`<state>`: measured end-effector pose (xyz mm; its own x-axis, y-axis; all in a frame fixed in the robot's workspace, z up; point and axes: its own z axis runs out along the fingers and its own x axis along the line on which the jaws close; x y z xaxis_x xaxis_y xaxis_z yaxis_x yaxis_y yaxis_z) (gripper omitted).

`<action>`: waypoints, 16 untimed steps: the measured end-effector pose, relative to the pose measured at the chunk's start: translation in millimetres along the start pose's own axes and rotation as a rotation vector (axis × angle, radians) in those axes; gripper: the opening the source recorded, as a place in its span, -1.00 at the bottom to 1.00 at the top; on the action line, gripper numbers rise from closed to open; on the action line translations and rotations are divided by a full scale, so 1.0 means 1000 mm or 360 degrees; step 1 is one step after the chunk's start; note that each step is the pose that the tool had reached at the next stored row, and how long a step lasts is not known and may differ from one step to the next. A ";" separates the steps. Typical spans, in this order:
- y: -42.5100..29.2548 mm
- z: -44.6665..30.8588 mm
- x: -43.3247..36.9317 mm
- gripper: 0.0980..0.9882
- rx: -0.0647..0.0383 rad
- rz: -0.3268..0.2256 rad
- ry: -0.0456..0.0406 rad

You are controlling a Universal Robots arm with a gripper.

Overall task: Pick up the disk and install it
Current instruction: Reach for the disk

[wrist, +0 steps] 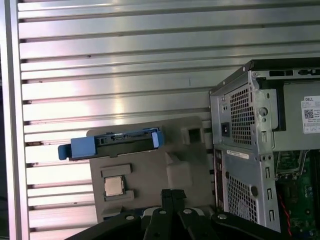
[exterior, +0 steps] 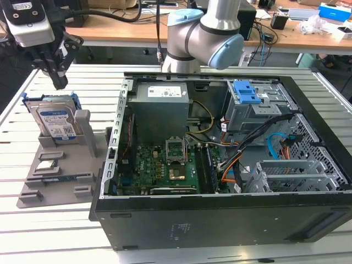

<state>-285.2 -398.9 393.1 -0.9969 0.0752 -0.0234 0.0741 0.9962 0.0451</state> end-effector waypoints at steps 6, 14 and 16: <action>-0.0008 -0.0003 0.0108 -0.98 0.0000 0.0000 0.0000; -0.0021 -0.0006 0.0283 -0.98 0.0000 0.0000 0.0000; -0.0025 -0.0007 0.0330 -0.98 0.0000 0.0000 0.0000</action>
<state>-318.3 -398.9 392.9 -0.9969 0.0752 -0.0232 0.0741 0.9962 0.0450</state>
